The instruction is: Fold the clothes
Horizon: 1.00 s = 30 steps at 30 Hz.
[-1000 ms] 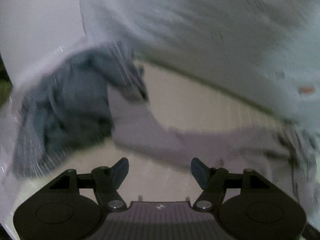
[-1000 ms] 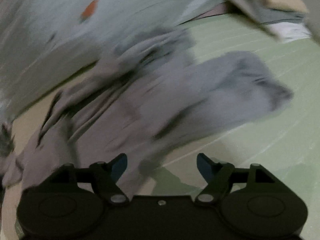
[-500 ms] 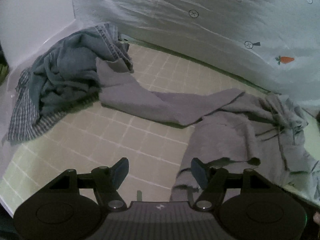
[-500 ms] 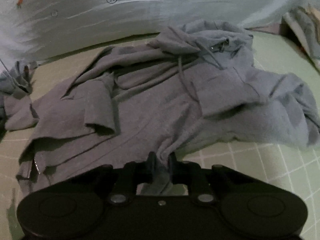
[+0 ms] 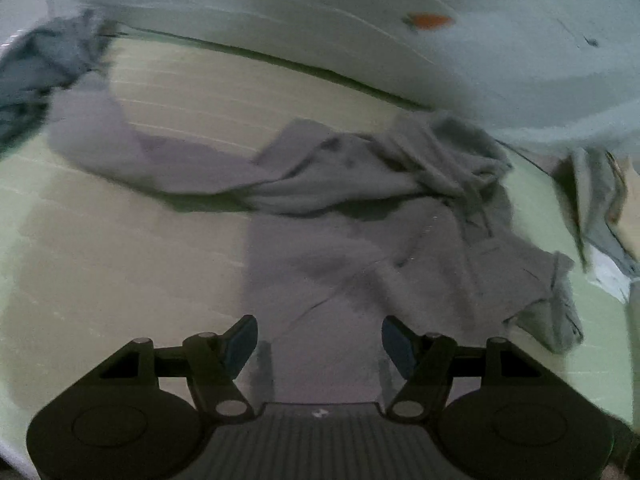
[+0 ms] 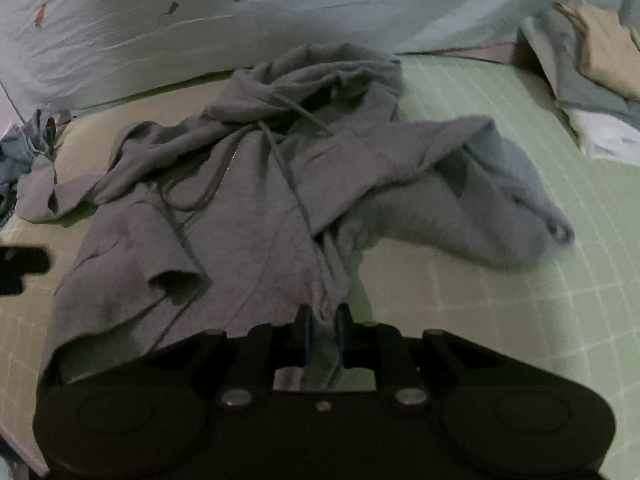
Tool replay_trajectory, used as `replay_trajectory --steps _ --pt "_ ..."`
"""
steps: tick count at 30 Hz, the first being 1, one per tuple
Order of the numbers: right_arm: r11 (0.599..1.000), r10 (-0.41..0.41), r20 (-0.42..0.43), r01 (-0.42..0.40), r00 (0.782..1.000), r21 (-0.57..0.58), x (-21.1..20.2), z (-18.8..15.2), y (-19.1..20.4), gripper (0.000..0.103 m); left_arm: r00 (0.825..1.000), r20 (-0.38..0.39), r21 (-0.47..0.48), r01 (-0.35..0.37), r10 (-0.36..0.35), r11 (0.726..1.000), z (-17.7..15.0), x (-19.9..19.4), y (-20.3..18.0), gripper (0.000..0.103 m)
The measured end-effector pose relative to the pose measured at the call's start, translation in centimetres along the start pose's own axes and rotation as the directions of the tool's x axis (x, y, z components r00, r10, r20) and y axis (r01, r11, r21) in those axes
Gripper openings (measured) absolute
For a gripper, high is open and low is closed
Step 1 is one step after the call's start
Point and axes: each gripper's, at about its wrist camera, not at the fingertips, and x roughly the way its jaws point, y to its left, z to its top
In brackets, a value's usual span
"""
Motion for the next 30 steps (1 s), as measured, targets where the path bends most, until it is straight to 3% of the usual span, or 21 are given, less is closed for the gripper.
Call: replay_trajectory --steps 5,8,9,11,12,13,16,30 --pt "0.999 0.022 -0.003 -0.021 1.0 0.028 0.0 -0.4 0.2 0.013 0.994 -0.08 0.002 0.072 -0.072 0.997 1.1 3.4 -2.9 0.07" --pt "1.0 0.025 0.003 -0.025 1.0 0.017 0.1 -0.4 0.9 0.014 0.992 -0.118 0.02 0.042 -0.039 0.999 1.3 5.1 -3.9 0.067" --pt "1.0 0.024 0.002 -0.024 1.0 0.01 0.1 -0.4 1.1 0.014 0.992 -0.129 0.022 0.02 -0.017 1.0 1.4 5.6 -4.0 0.06" --pt "1.0 0.022 0.002 -0.022 1.0 -0.004 0.0 -0.5 1.3 0.014 0.99 -0.137 0.033 -0.016 0.02 0.999 1.3 6.1 -3.8 0.034" --pt "1.0 0.022 0.002 -0.022 1.0 -0.007 0.0 -0.5 1.3 0.014 0.99 -0.14 0.034 -0.016 0.021 0.999 1.2 6.2 -3.5 0.011" --pt "1.0 0.023 0.002 -0.023 1.0 -0.006 0.0 -0.4 1.0 0.014 0.99 -0.142 0.033 -0.011 0.016 0.999 1.2 6.2 -3.1 0.008" --pt "1.0 0.026 0.003 -0.026 1.0 -0.002 0.1 -0.1 0.3 0.014 0.989 -0.143 -0.025 0.02 -0.024 0.999 1.4 5.9 -1.2 0.005" --pt "0.997 -0.016 -0.014 0.016 1.0 0.074 1.3 0.2 0.8 0.014 0.992 -0.117 0.025 -0.047 0.05 0.999 1.2 3.6 2.0 0.004"
